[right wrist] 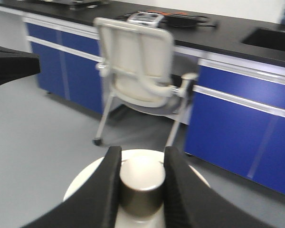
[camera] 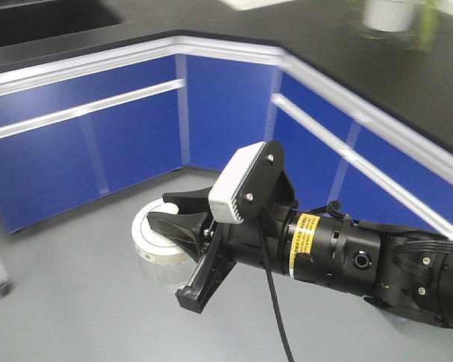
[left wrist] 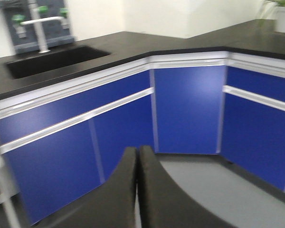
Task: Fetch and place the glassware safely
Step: 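Hold the jar in the right gripper while driving to the black counter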
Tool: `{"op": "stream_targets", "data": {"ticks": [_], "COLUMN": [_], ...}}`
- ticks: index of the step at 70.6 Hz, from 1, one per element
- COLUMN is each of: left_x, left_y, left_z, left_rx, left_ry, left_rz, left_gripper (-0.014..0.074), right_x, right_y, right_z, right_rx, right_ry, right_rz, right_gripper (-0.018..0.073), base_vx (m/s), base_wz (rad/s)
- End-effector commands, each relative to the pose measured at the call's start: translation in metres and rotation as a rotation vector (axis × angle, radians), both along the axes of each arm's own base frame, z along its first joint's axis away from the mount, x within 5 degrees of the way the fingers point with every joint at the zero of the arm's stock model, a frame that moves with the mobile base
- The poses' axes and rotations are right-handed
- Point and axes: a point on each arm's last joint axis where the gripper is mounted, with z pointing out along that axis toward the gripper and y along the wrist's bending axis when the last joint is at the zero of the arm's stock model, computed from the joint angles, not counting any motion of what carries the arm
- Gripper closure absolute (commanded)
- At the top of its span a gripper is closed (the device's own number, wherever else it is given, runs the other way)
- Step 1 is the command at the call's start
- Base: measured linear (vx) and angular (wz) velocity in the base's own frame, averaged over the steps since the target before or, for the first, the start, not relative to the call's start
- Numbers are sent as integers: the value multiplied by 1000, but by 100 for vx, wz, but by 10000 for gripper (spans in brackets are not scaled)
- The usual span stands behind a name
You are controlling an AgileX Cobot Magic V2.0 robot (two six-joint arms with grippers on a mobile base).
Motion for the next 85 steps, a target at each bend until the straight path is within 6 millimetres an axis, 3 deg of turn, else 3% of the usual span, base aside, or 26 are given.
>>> {"op": "stream_targets", "data": {"ticks": [1,85], "left_x": [2,2], "left_y": [0,0], "left_z": [15,15], "left_rx": [-14,-14], "left_ry": [-97,-97], "left_rz": [2,2], "left_gripper": [603,603], "right_x": [-5,-5], "right_y": [0,0], "right_z": [28,28], "right_rx": [126,126], "right_ry": [-62,-62], "right_rz": [34,34], "right_gripper": [563,563], "base_vx": [21,19], "base_wz": [-80,-74]}}
